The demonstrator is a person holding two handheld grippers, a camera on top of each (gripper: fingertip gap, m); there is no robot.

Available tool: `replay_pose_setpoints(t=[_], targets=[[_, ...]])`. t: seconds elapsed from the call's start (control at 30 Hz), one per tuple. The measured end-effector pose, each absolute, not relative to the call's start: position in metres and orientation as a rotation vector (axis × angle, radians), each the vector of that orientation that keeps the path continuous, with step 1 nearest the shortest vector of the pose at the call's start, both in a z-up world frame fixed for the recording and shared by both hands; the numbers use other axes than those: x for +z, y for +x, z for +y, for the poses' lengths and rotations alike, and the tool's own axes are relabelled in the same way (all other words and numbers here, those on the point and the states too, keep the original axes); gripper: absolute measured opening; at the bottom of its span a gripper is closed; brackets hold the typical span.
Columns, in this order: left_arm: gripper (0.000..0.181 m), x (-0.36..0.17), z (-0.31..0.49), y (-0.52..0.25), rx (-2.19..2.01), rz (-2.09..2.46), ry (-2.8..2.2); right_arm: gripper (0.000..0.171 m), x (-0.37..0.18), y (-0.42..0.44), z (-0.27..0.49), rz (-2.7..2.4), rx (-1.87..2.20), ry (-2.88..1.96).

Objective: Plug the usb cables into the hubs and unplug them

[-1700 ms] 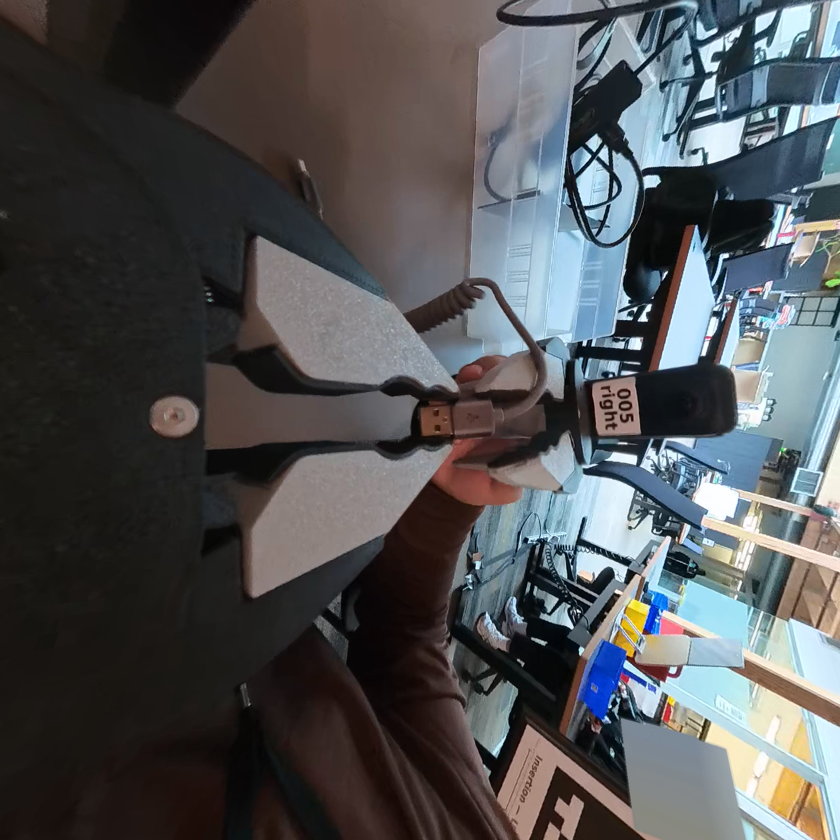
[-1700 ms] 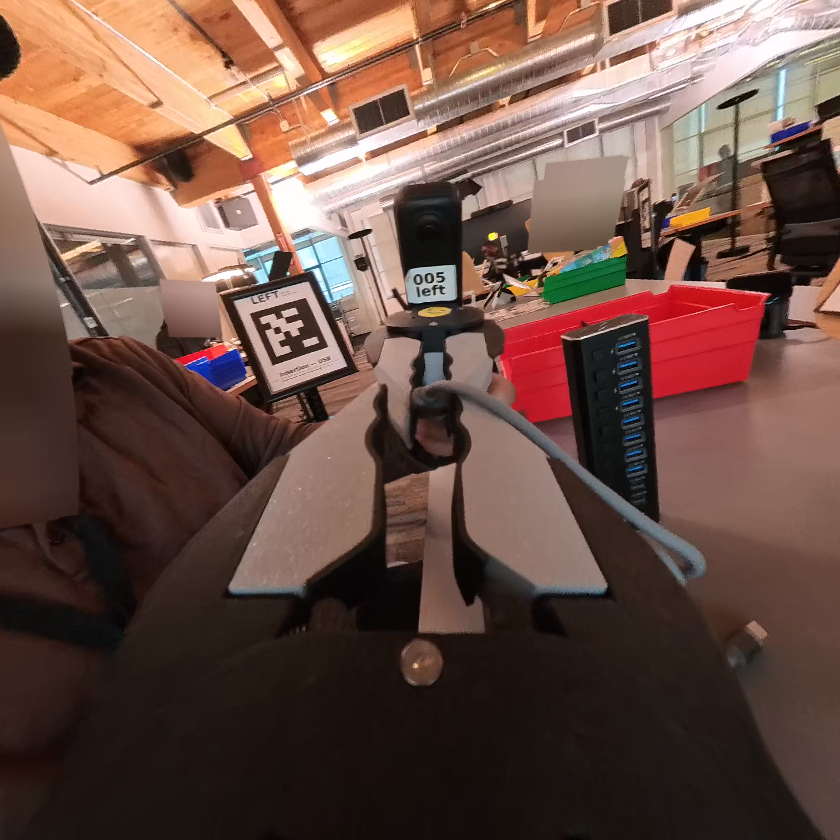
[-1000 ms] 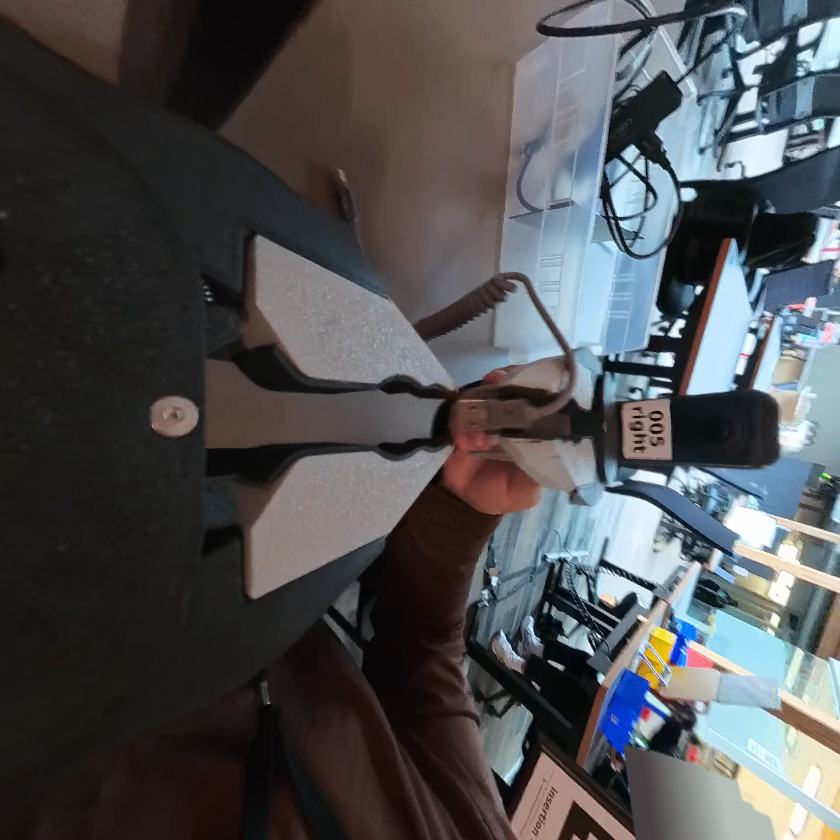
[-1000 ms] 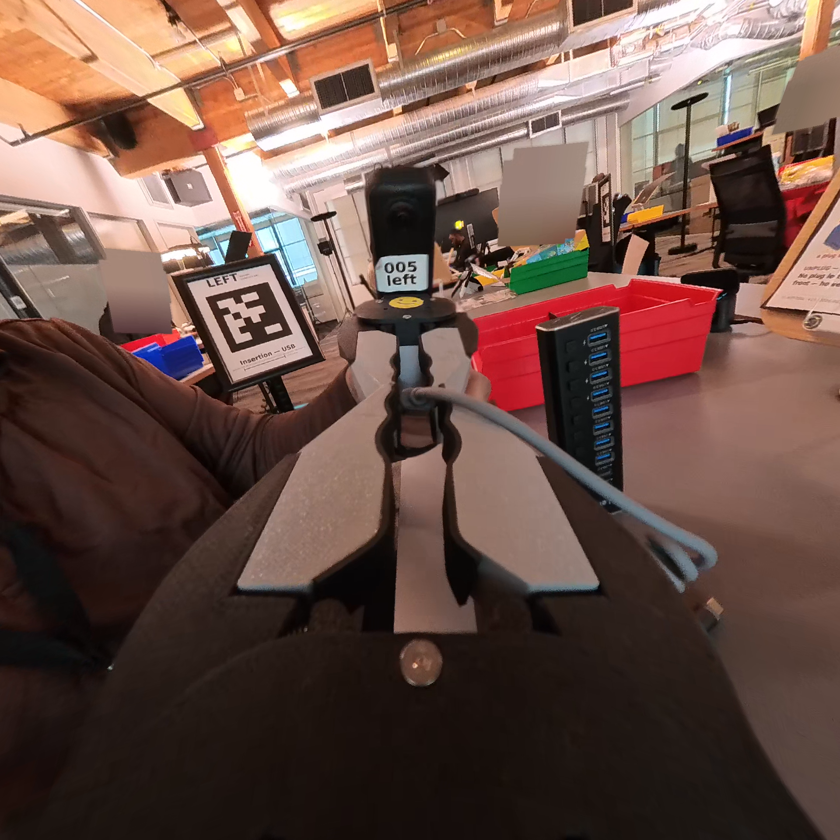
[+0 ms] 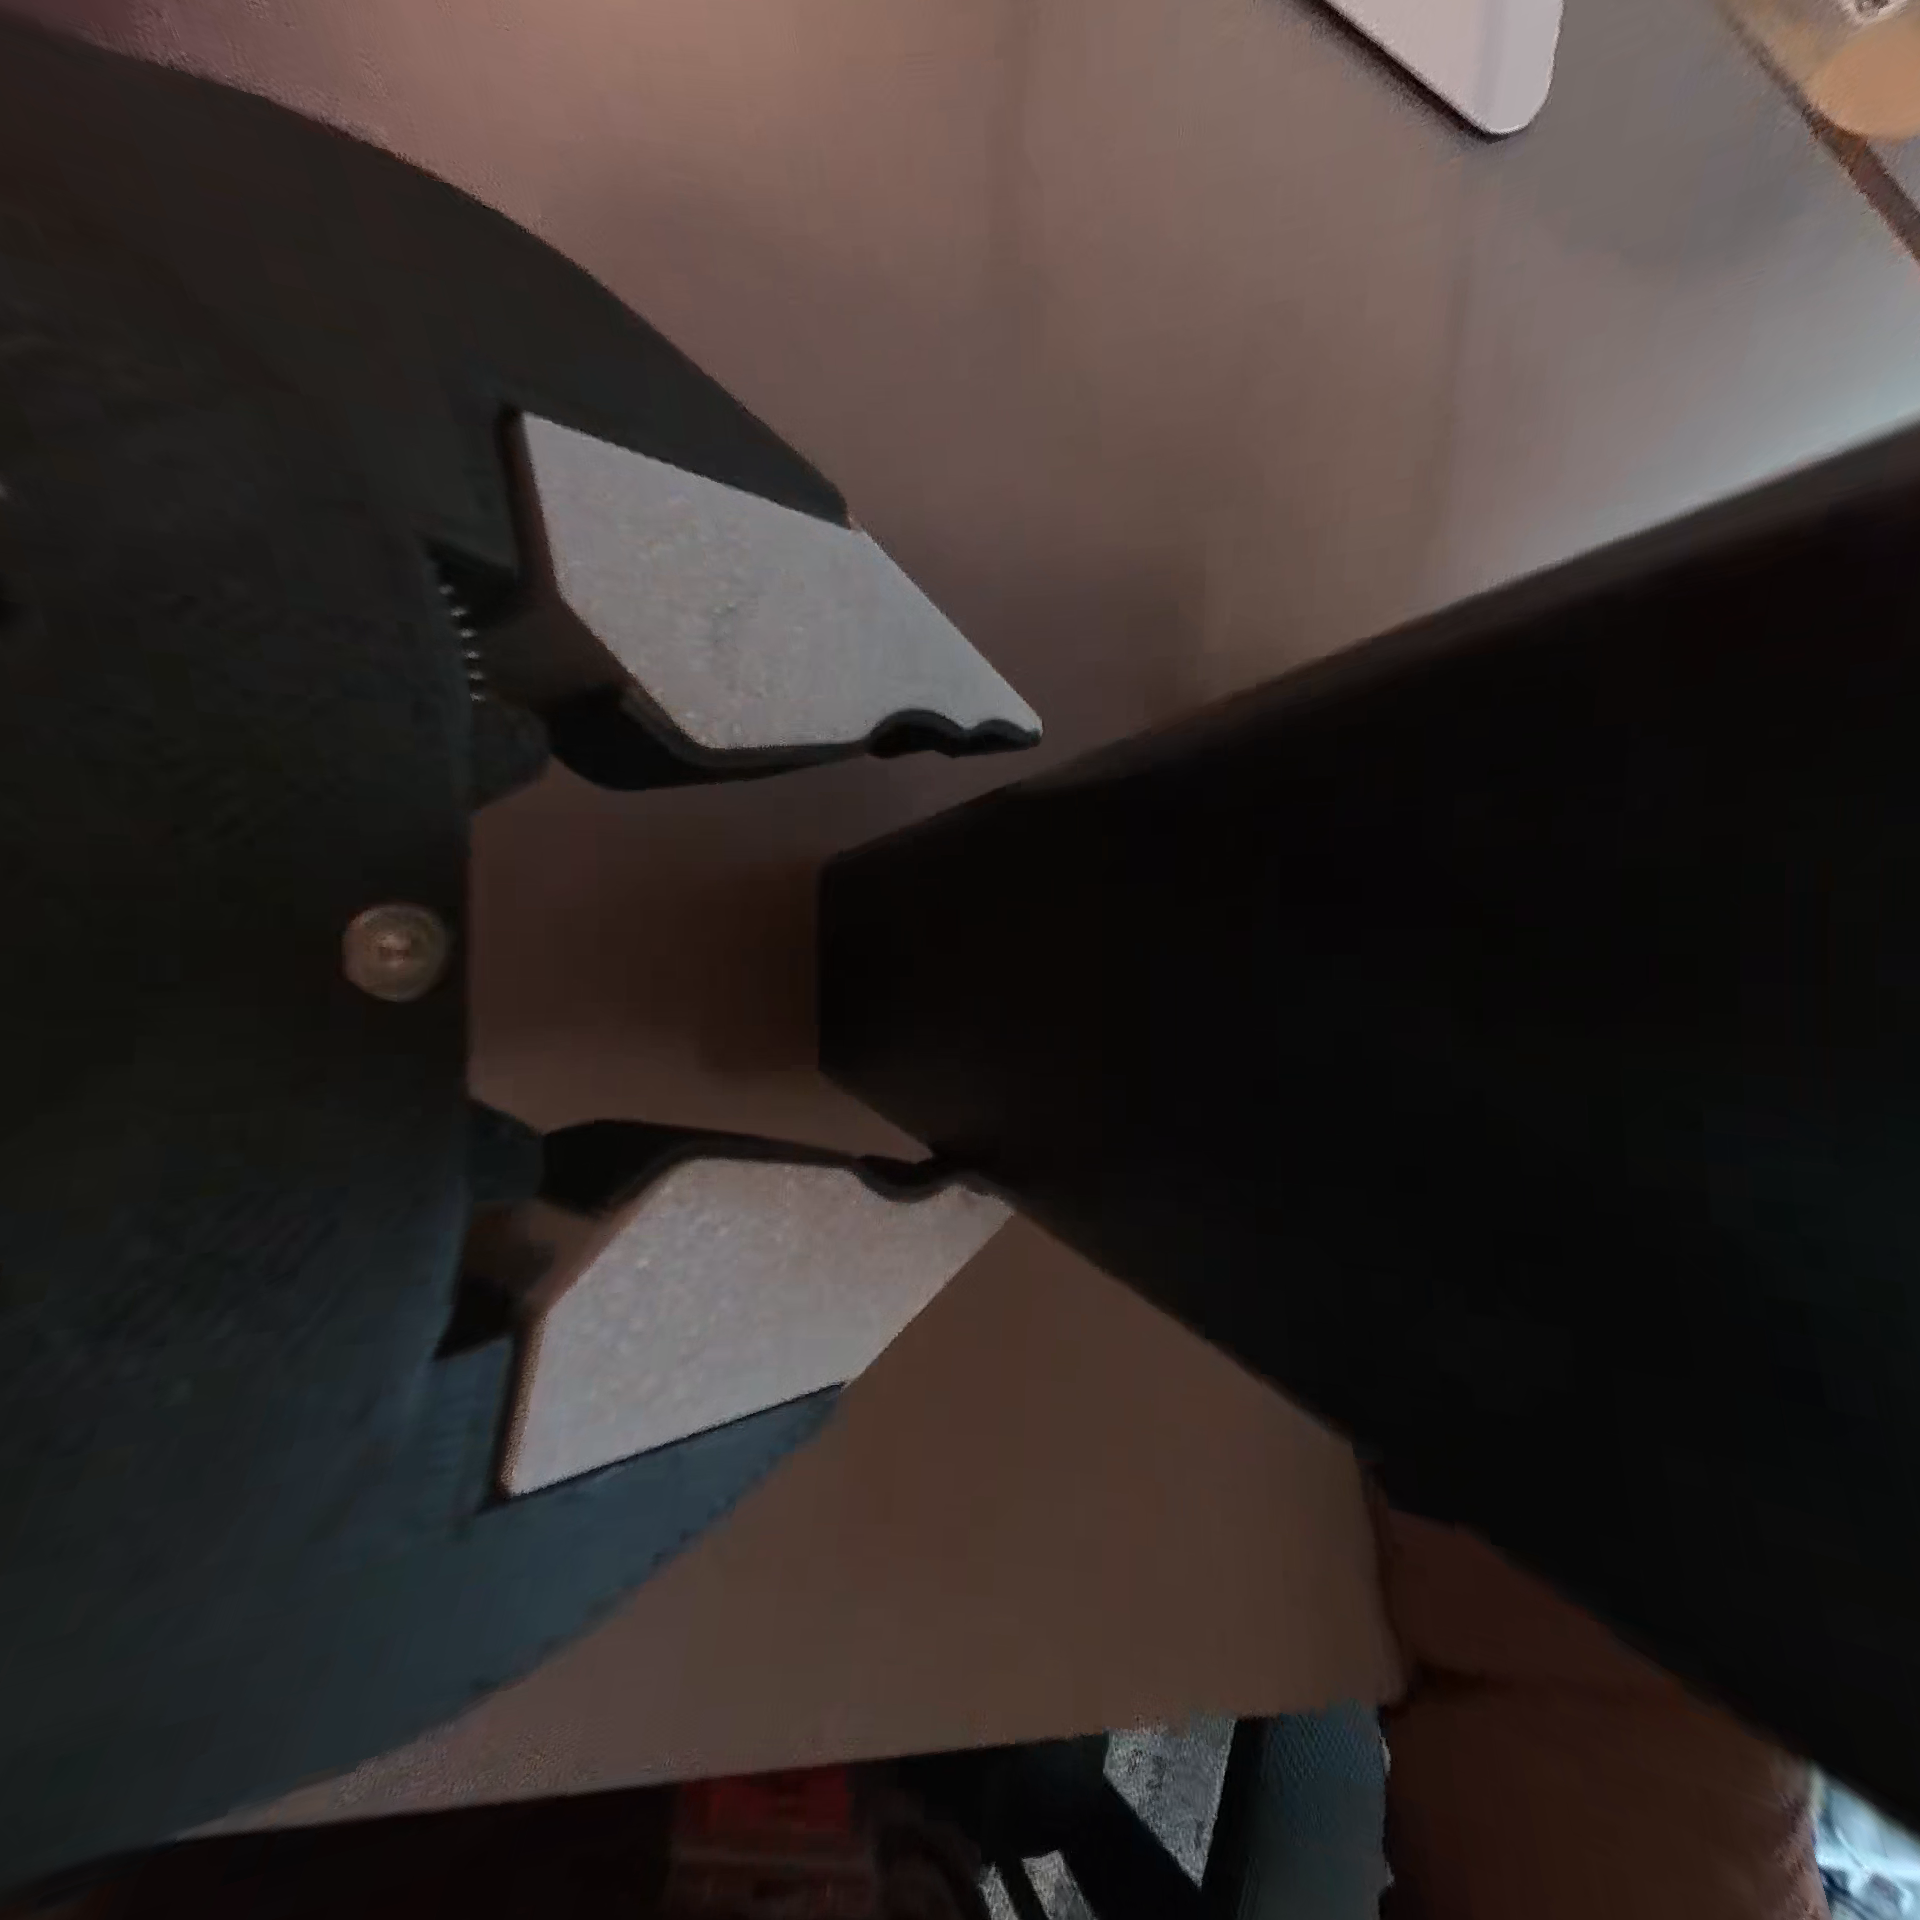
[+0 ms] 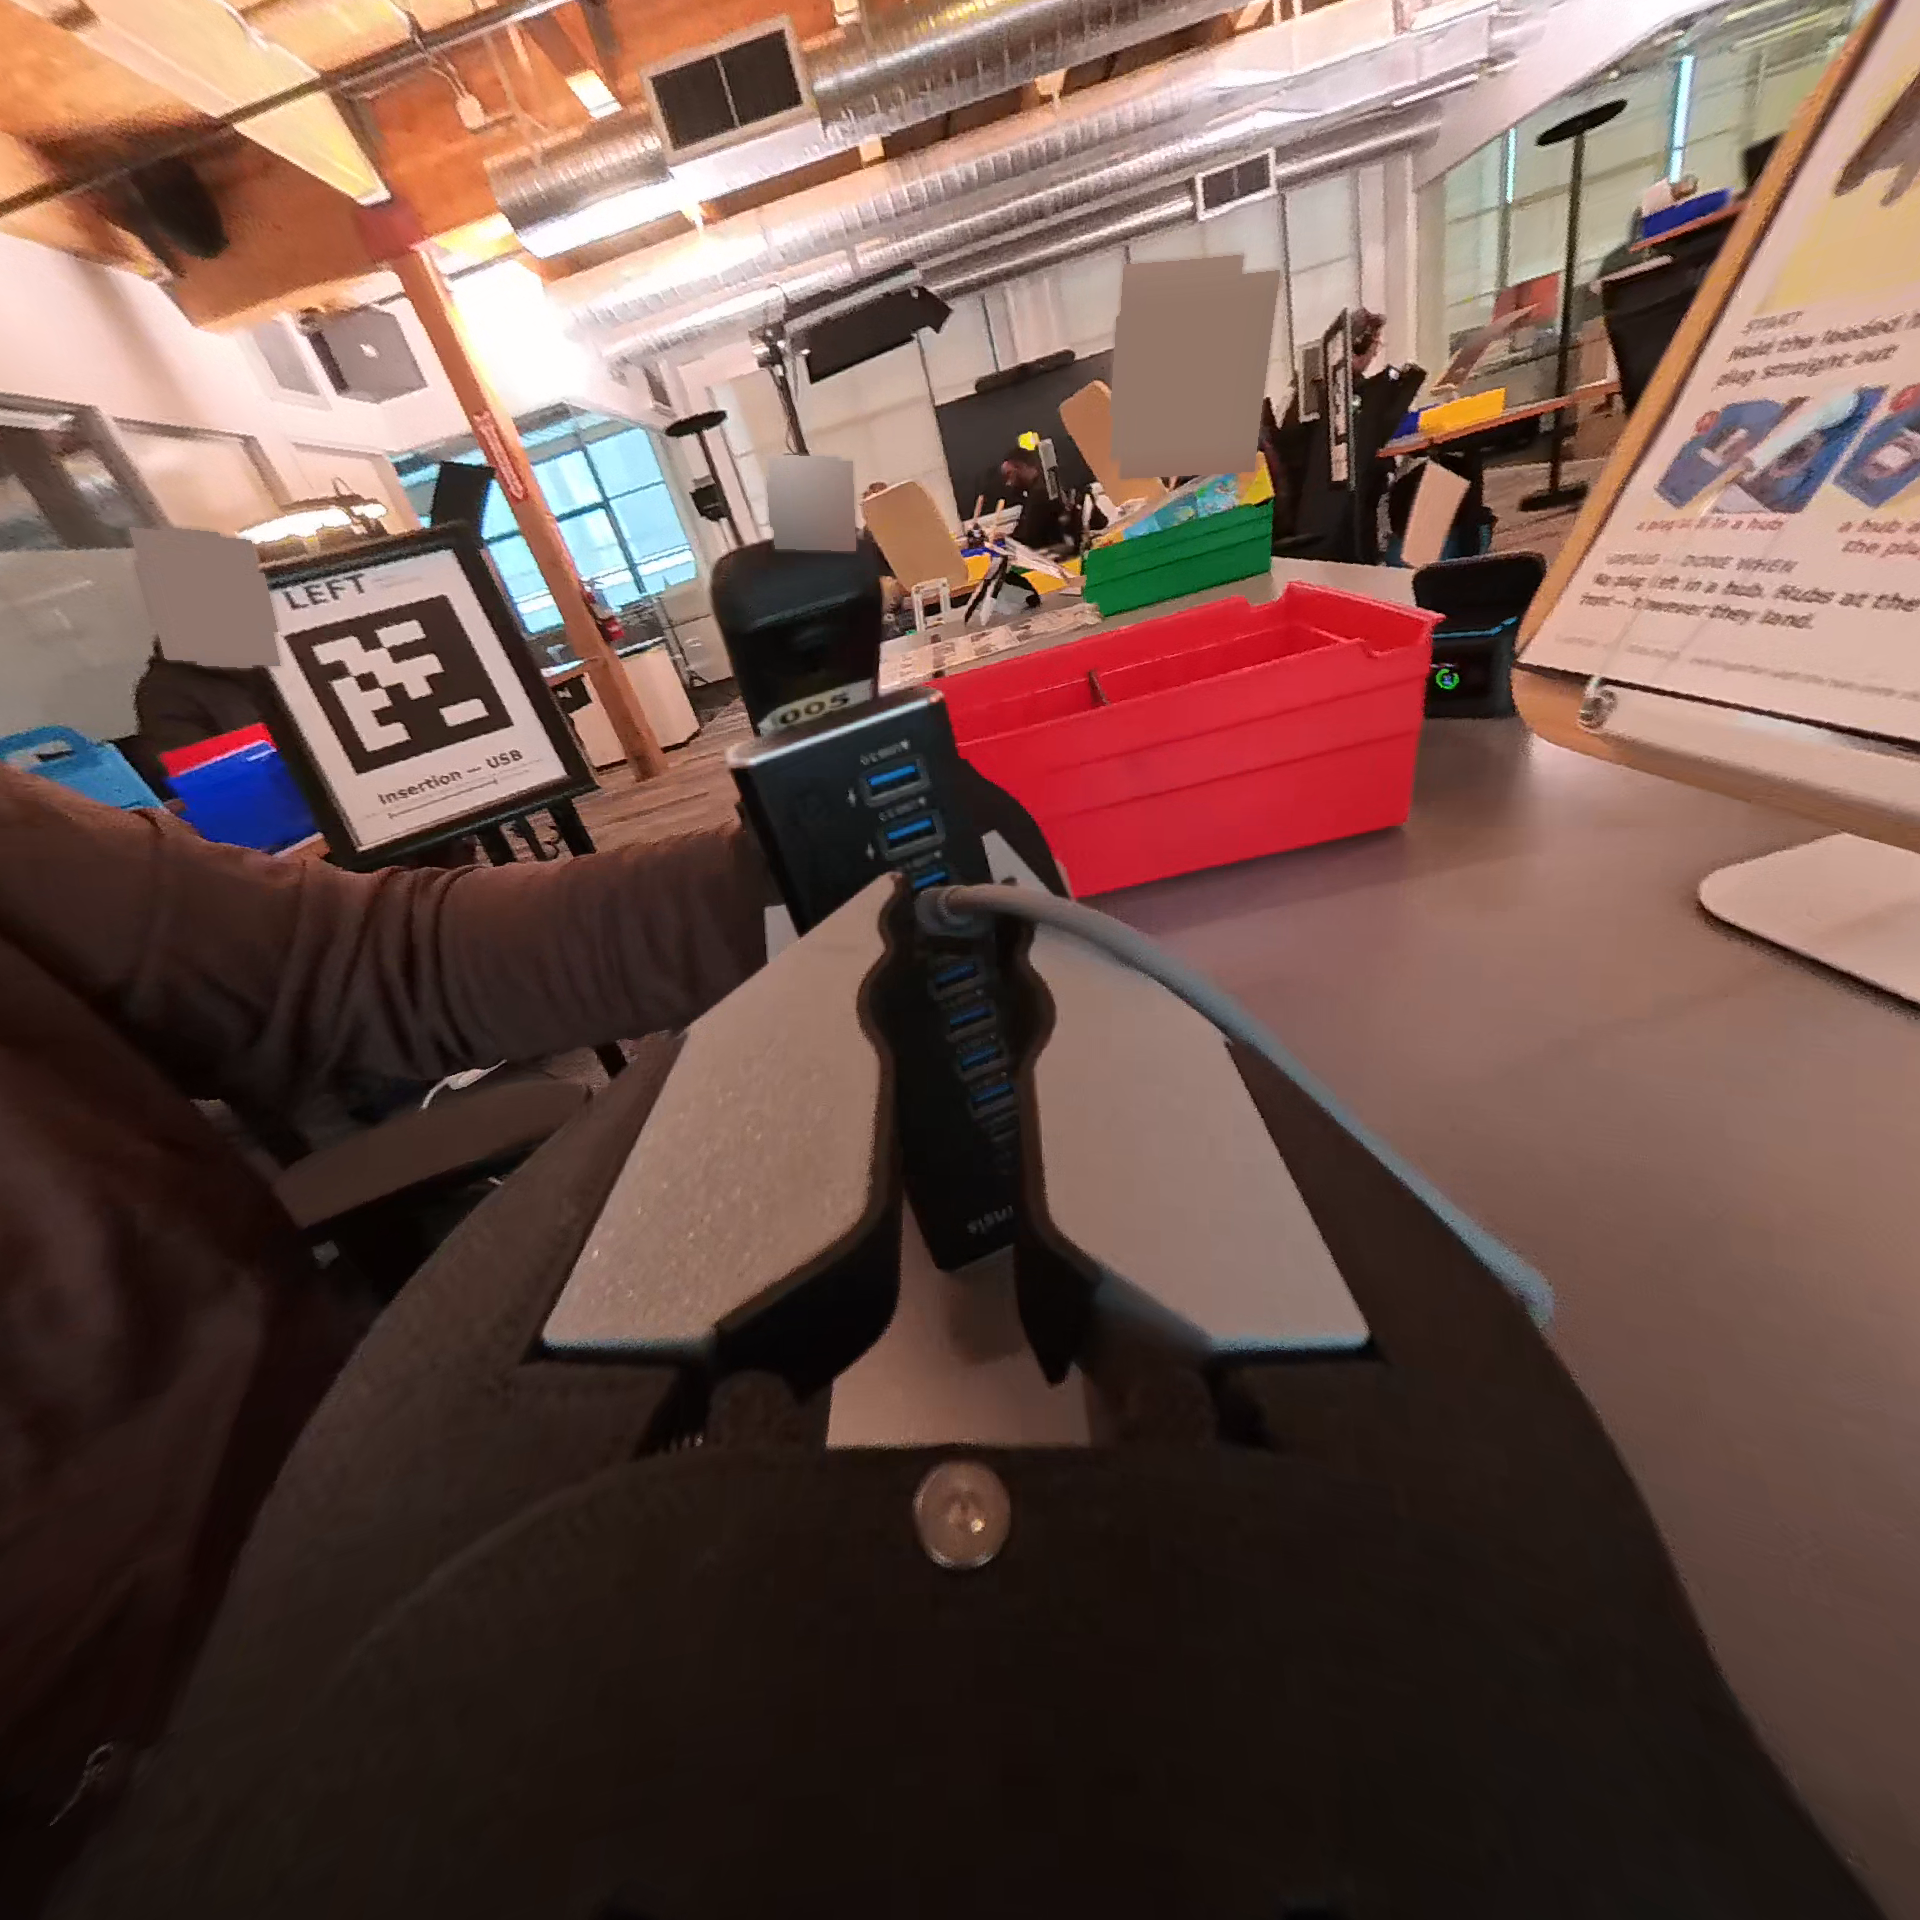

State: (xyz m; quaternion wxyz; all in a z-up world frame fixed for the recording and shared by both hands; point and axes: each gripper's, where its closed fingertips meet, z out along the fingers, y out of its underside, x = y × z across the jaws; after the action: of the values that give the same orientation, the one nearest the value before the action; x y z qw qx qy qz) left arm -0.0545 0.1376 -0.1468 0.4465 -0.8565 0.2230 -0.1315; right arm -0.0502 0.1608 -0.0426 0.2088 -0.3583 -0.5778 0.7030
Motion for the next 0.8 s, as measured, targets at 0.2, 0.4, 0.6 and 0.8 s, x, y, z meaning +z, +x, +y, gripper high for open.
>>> replay_pose_setpoints(t=[0.2,0.4,0.6,0.8], targets=[[0.065,-0.144,0.149,-0.050,-0.330,0.548,-2.044,0.014,-0.060,-0.054,0.163,-1.646,1.885,-1.055],[0.063,-0.117,0.149,-0.042,-0.437,0.538,-1.844,0.014,-0.063,-0.054,0.146,-1.706,1.892,-1.014],[0.063,-0.063,0.122,-0.013,-0.659,0.587,-1.453,0.014,-0.027,-0.040,0.137,-1.601,1.954,-0.851],[0.063,-0.068,0.125,-0.005,-0.620,0.619,-1.444,0.014,-0.019,-0.037,0.123,-1.603,1.934,-0.812]])
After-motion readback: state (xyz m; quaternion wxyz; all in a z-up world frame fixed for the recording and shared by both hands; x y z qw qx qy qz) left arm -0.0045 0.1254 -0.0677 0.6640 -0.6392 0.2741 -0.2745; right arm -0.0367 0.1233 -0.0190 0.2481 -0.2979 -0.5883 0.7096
